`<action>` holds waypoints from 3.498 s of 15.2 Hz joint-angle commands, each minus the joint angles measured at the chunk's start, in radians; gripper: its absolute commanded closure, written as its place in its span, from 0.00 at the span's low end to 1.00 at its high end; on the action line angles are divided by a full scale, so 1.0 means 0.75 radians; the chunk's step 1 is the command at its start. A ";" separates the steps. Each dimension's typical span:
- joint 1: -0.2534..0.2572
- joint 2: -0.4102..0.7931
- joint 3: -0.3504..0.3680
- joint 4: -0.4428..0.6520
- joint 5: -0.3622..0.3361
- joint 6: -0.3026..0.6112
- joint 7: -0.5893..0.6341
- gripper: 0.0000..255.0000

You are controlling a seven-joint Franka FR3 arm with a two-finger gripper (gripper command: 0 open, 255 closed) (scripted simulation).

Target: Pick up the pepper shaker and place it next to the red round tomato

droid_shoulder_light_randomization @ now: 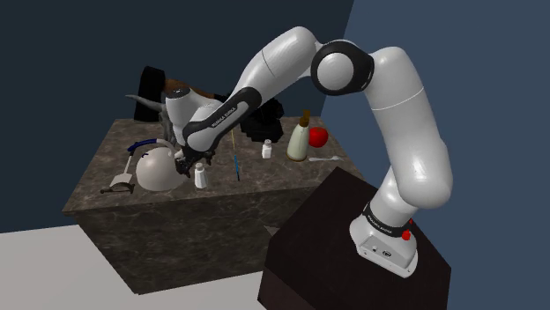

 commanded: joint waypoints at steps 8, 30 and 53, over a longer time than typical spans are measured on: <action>0.000 0.000 0.000 0.000 0.000 0.000 0.000 1.00; -0.030 -0.207 0.049 0.003 0.066 -0.205 -0.055 1.00; -0.179 -0.580 0.063 -0.264 0.172 -0.282 -0.229 1.00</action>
